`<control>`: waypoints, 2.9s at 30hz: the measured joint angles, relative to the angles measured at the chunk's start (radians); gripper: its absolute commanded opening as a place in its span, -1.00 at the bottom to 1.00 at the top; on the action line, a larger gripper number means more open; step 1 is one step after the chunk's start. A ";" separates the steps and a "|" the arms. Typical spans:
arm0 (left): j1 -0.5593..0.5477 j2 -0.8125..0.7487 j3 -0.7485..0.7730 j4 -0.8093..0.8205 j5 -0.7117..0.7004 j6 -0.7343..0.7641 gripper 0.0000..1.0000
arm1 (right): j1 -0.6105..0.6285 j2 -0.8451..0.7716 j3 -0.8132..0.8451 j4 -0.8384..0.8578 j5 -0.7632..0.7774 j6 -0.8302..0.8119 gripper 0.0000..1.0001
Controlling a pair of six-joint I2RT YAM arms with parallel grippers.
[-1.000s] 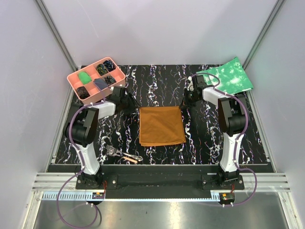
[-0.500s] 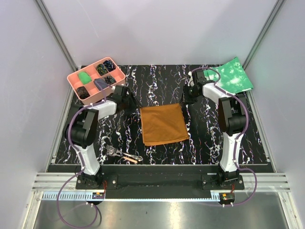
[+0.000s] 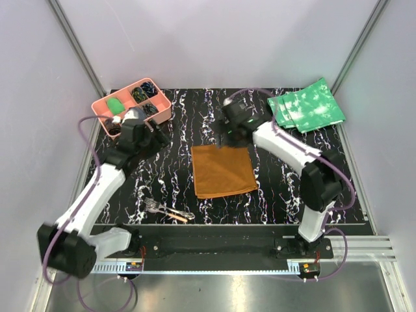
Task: Fold the napkin into a case and place the utensils inside
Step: Pick up the lower triangle-folded napkin from the center of the board.
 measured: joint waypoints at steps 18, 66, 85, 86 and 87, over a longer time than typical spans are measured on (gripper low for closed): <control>0.012 -0.226 -0.089 -0.263 -0.082 -0.023 0.62 | 0.423 0.373 0.257 -0.146 0.091 0.178 -0.08; 0.104 0.119 -0.214 0.116 0.382 -0.014 0.67 | 0.393 0.097 -0.252 0.197 -0.177 0.171 -1.00; 0.024 0.524 -0.113 0.340 0.445 -0.116 0.48 | 0.268 -0.046 -0.394 0.344 -0.422 0.189 -1.00; 0.024 0.526 -0.113 0.340 0.442 -0.123 0.46 | 0.264 -0.047 -0.395 0.346 -0.426 0.189 -1.00; 0.024 0.526 -0.112 0.340 0.438 -0.125 0.44 | 0.261 -0.047 -0.398 0.351 -0.433 0.190 -1.00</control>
